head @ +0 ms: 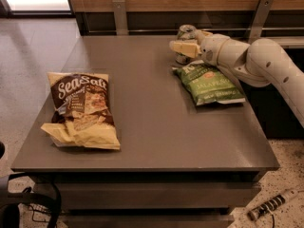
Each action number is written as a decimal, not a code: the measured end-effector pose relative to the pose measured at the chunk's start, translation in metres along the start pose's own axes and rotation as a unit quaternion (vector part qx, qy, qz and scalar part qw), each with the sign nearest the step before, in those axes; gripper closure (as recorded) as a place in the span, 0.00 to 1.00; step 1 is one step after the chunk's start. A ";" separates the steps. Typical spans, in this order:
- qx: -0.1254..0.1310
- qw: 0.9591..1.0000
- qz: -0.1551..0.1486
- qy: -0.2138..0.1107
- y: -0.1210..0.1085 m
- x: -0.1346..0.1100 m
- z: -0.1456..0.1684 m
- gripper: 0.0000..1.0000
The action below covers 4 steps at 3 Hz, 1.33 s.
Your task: Move 7up can near brown chip bag
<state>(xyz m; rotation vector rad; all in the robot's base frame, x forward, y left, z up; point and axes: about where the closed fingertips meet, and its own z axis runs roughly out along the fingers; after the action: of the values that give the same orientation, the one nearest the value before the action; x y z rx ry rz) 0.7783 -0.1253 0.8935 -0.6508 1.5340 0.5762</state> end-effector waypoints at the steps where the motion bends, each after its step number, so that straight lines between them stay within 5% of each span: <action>1: -0.003 1.000 0.000 0.000 0.002 0.000 0.003 0.57; 3: -0.008 1.000 0.001 -0.001 0.007 0.000 0.008 1.00; 4: -0.008 1.000 0.001 -0.001 0.007 0.000 0.008 1.00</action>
Offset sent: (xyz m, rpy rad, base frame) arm 0.0005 0.0034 -0.0003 0.0015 0.0002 0.0053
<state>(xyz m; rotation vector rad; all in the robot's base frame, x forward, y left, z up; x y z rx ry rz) 0.7792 -0.1143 0.8929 -0.6609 1.5300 0.5905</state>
